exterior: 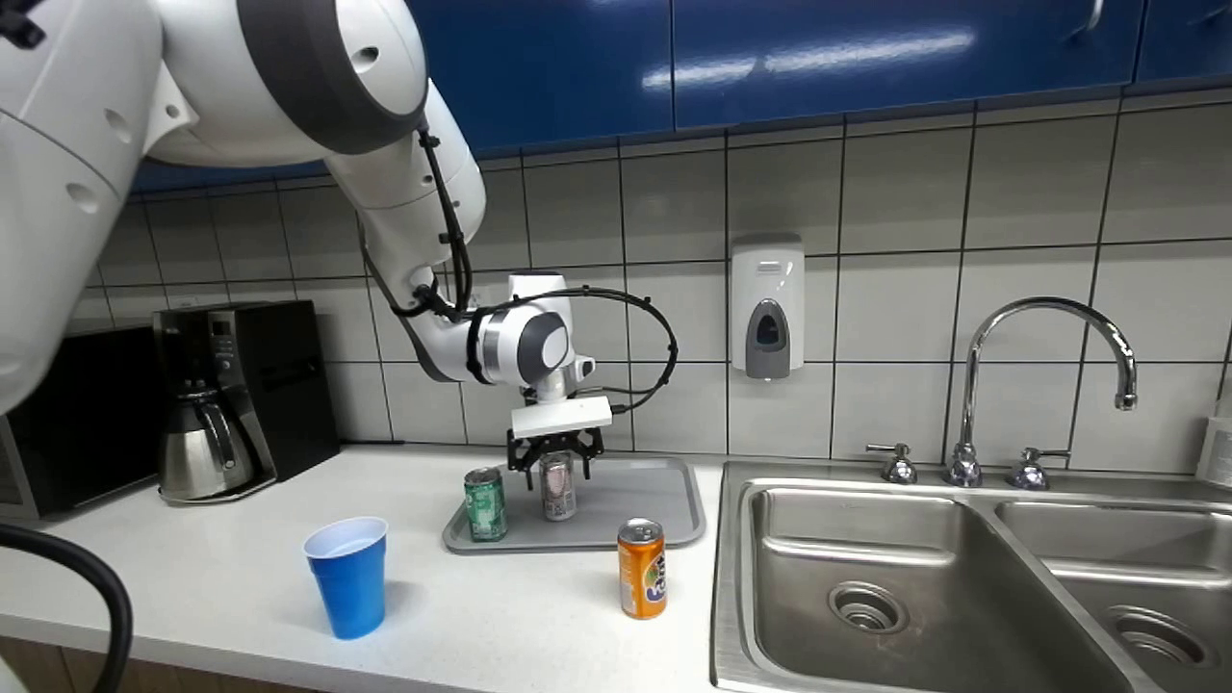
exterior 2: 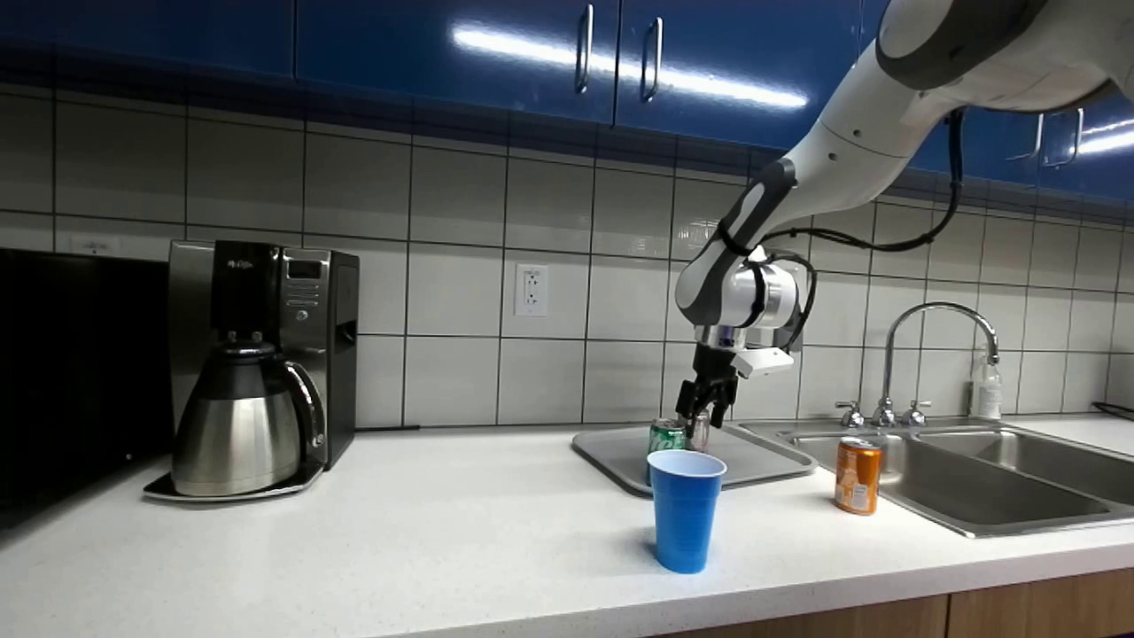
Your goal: Move all the cans from the tray to the counter top
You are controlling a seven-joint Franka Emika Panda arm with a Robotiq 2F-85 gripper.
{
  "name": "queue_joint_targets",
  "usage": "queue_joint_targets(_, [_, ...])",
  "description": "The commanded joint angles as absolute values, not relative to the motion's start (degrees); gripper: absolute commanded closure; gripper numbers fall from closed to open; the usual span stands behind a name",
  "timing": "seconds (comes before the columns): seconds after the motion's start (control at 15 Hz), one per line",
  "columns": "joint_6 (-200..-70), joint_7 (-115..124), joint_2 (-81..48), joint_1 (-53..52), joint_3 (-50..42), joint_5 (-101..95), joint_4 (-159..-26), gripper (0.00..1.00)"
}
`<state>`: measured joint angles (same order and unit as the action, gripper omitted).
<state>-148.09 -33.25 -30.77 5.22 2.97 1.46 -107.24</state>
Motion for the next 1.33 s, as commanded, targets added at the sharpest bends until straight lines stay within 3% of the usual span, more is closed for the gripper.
queue_joint_targets(0.0, [-145.46, -31.01, -32.19, 5.55, 3.59, -0.41, -104.04, 0.00])
queue_joint_targets(0.33, [-145.13, -31.00, -32.75, 5.48, 4.01, -0.37, -103.12, 0.00])
queue_joint_targets(0.4, [-145.16, -31.14, -32.75, 5.46, 4.04, -0.49, -103.12, 0.25])
queue_joint_targets(0.47, [-144.97, -31.25, -32.80, 5.50, 4.18, -0.40, -103.00, 0.28])
queue_joint_targets(0.8, [-144.77, -31.28, -32.86, 5.57, 4.29, -0.39, -102.79, 0.62])
queue_joint_targets(1.27, [-145.69, -32.29, -31.18, 6.34, 4.90, 0.30, -104.64, 0.62])
